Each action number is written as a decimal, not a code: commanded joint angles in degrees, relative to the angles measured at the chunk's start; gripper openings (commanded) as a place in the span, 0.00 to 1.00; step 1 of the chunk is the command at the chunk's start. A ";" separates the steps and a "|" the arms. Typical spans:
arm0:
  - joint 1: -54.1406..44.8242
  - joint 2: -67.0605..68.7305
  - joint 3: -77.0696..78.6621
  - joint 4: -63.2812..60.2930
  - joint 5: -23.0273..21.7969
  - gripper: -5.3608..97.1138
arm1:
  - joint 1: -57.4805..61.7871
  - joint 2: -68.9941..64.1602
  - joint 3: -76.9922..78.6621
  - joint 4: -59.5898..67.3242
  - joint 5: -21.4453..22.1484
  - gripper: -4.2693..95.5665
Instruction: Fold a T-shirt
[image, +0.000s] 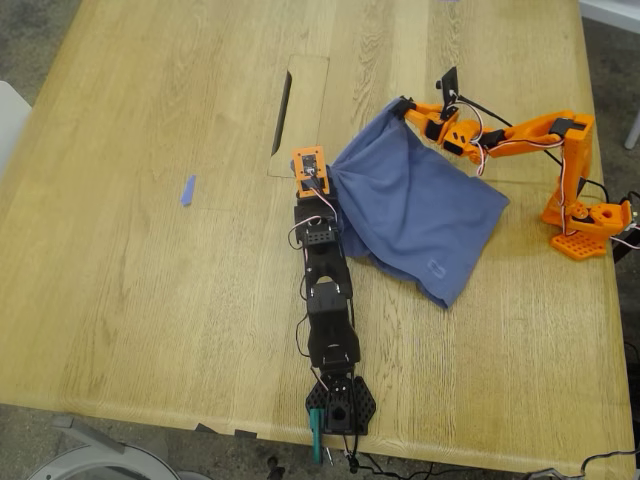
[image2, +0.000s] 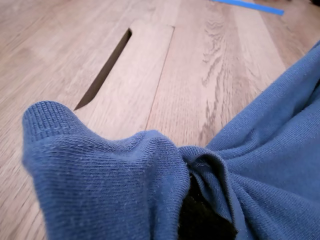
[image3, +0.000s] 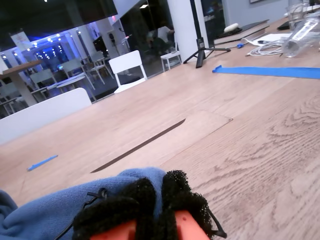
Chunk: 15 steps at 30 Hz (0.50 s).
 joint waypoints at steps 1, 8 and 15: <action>-5.45 0.35 -8.26 -2.64 0.70 0.05 | 2.64 -0.88 -7.03 -0.18 0.44 0.04; -7.82 -6.15 -16.00 -3.52 0.79 0.05 | 4.48 -10.02 -20.48 2.37 0.35 0.04; -8.96 -10.11 -22.06 -3.96 0.88 0.05 | 5.89 -15.82 -29.88 4.57 0.44 0.04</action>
